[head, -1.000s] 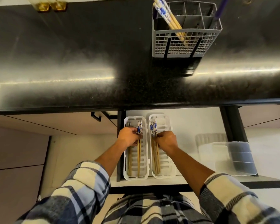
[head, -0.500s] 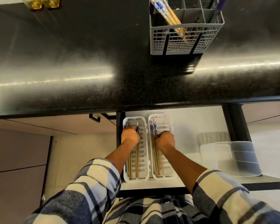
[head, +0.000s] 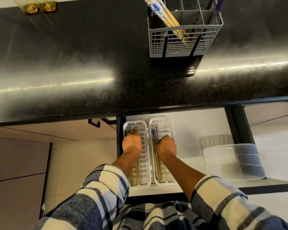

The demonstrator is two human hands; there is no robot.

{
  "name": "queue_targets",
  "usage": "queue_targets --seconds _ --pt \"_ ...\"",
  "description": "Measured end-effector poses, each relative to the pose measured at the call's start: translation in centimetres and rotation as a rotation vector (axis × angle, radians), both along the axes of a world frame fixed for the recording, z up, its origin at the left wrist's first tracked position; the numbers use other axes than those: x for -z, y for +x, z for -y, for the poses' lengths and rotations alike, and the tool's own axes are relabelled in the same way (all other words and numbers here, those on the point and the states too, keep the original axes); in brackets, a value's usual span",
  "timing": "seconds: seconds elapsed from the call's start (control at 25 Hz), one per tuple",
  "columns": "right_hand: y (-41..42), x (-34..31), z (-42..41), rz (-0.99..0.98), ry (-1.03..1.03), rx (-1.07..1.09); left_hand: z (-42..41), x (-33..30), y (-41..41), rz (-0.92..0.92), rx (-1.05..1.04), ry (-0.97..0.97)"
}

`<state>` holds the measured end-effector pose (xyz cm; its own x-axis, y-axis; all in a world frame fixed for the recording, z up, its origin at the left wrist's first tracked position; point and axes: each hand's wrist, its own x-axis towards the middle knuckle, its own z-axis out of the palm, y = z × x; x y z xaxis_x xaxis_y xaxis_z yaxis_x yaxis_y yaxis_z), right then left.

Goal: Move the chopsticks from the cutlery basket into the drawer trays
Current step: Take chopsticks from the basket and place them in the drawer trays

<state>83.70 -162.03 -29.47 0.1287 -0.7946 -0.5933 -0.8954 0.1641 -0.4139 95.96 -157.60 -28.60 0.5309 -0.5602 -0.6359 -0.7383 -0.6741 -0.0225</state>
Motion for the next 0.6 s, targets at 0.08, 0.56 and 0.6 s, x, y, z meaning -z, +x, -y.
queue_targets --seconds 0.08,0.56,0.6 --pt "0.0 -0.3 -0.2 -0.017 -0.013 -0.025 -0.2 -0.3 -0.2 0.018 0.063 -0.004" --pt "-0.4 -1.4 -0.6 -0.056 -0.106 -0.208 -4.3 -0.6 -1.1 0.238 0.64 -0.023" --pt "-0.5 -1.3 -0.7 -0.043 -0.107 -0.237 -4.6 -0.3 -1.0 0.252 0.667 0.005"
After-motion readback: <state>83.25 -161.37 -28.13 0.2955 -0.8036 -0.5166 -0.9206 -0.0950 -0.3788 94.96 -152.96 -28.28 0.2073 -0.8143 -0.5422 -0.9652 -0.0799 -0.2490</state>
